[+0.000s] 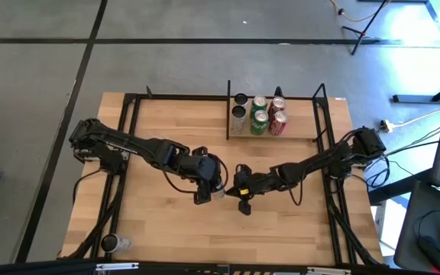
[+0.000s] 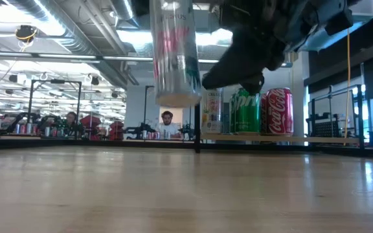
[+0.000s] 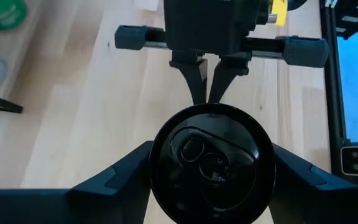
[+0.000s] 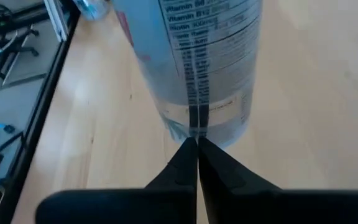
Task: Place canned beverage on shelf
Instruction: Put the top white-pink soda can on the shelf
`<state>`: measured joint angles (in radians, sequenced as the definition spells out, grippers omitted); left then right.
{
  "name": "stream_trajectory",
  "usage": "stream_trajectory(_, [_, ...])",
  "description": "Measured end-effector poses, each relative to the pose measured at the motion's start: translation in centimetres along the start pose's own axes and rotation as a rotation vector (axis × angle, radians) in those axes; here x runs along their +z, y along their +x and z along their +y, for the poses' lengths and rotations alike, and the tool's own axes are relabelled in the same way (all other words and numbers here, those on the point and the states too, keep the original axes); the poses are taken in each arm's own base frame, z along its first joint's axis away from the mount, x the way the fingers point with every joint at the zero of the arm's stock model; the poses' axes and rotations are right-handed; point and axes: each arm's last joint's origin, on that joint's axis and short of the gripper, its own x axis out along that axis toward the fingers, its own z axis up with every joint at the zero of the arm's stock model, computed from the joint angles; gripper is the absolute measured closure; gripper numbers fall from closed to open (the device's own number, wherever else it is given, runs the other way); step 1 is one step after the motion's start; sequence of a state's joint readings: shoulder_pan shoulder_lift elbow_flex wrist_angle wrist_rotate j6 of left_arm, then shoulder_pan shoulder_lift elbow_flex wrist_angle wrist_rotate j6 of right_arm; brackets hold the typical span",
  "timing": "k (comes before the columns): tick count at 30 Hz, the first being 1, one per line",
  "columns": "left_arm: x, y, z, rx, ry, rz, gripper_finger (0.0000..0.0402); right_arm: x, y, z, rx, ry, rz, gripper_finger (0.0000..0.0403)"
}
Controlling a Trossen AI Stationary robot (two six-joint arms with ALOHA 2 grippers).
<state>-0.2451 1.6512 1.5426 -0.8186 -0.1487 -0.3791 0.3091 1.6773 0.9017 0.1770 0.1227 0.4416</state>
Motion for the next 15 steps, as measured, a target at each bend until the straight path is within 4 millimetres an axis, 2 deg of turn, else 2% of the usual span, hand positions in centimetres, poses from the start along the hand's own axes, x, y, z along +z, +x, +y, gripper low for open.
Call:
stream_trajectory(6, [-2.4,3.0,0.1,-0.009,-0.042,0.029,0.0175,-1.1,-1.2,0.7,-0.012,0.021,0.129,0.0395])
stream_trajectory(11, [-3.9,5.1,0.3,-0.047,-0.086,0.012,0.0175,-1.3,-1.5,1.5,0.009,0.031,0.125,0.0395])
stream_trajectory(15, [-4.6,5.8,0.5,-0.051,-0.087,0.009,0.0173,-1.1,-1.4,1.4,0.003,0.098,0.102,0.0395])
